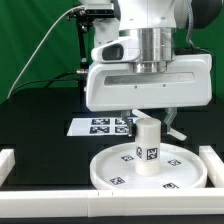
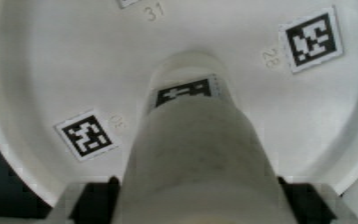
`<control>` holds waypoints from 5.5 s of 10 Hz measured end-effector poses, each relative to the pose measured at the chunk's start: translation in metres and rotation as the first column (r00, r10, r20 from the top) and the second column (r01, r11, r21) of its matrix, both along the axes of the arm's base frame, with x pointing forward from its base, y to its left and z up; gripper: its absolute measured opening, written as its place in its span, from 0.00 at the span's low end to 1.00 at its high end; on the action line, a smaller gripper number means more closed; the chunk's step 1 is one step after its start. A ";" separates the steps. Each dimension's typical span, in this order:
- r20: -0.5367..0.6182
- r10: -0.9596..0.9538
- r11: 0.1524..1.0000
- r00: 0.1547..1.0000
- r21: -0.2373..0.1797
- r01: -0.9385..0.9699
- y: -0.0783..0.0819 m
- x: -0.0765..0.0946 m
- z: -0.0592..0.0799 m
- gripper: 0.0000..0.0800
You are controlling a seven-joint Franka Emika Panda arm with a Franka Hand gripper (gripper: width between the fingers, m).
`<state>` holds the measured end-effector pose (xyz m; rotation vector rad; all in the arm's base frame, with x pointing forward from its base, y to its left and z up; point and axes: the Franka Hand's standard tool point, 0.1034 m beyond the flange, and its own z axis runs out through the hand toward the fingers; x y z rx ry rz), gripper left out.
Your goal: Assemble round table
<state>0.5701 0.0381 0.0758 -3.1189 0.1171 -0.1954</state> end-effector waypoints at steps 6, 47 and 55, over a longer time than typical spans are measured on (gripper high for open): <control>-0.044 -0.687 0.721 0.725 0.076 0.688 -0.001 -0.005 -0.002 0.51; -0.392 -0.919 -0.048 -0.040 0.010 0.999 0.046 -0.039 0.054 0.81; -0.283 -0.644 0.739 0.710 0.010 0.674 0.065 -0.073 0.029 0.81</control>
Offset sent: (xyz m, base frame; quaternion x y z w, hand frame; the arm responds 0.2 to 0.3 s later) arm 0.0016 -0.0033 -0.0042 -0.0265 0.0451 0.2781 0.9591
